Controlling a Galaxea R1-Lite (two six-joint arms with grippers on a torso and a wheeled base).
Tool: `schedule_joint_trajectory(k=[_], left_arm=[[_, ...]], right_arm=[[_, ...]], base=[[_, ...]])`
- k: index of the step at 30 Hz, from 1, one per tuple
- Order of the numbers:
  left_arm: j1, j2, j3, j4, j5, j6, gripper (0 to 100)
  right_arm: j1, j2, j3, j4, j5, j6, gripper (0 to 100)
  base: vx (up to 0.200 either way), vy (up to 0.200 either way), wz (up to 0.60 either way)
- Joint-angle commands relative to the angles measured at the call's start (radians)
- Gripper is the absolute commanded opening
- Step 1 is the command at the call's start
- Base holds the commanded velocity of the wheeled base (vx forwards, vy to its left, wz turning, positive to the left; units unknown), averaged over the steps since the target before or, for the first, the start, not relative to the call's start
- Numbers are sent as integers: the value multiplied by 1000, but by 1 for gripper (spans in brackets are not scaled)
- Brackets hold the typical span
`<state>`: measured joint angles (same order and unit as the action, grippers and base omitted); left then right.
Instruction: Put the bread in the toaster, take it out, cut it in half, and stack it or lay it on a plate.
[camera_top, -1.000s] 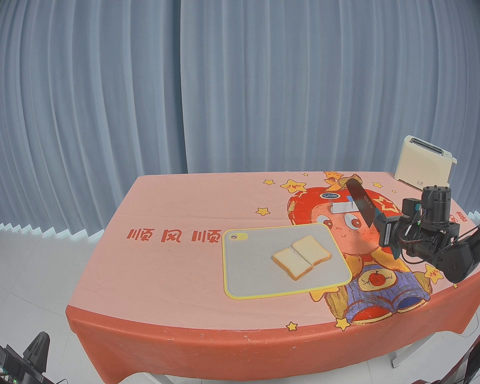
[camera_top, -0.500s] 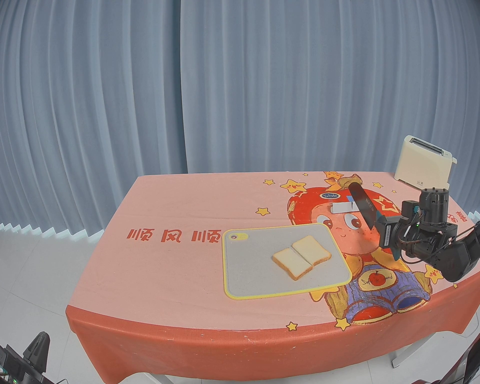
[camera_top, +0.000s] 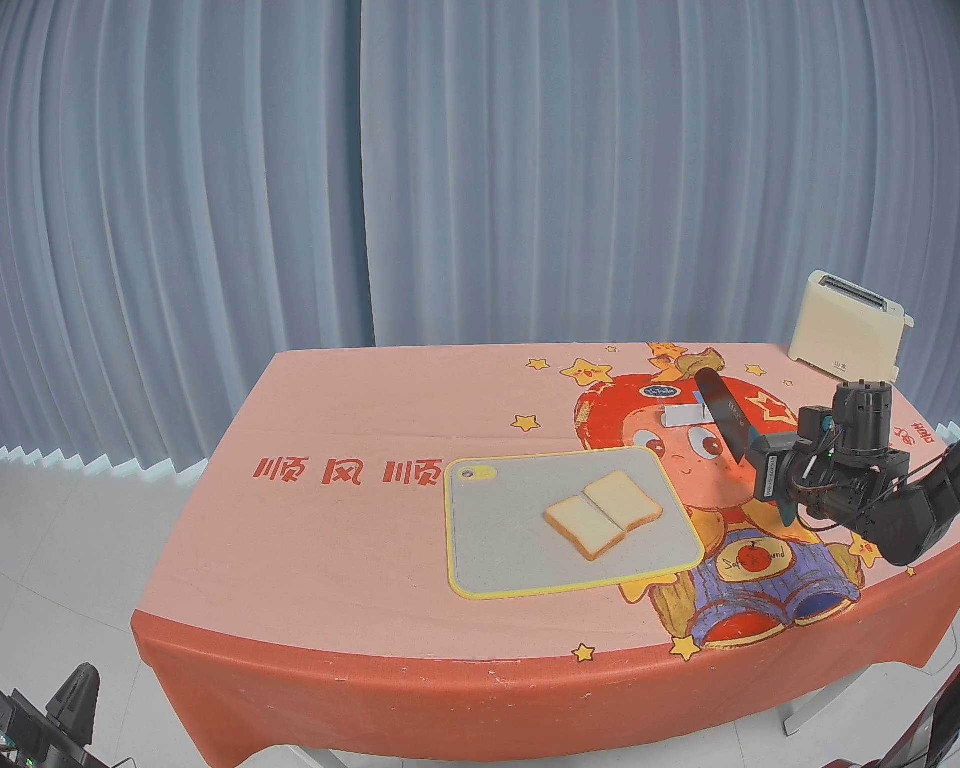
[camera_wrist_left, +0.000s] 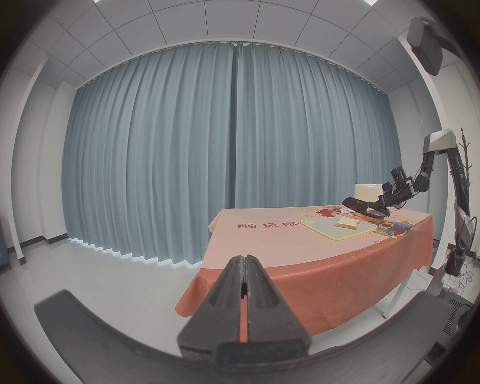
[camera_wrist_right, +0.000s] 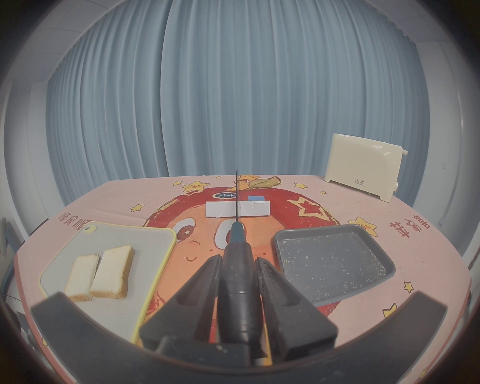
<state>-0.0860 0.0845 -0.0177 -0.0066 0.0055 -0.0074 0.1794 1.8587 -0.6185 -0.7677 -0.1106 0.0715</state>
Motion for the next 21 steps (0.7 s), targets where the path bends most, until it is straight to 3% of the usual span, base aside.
schedule_joint_trajectory(k=[1,21], left_arm=[[0,1,18,0,1,0,0],[0,1,18,0,1,0,0]], right_arm=[[2,0,-1,-1,0,1,0],[3,-21,3,1,0,-2,0]], base=[[0,0,0],[0,0,0]])
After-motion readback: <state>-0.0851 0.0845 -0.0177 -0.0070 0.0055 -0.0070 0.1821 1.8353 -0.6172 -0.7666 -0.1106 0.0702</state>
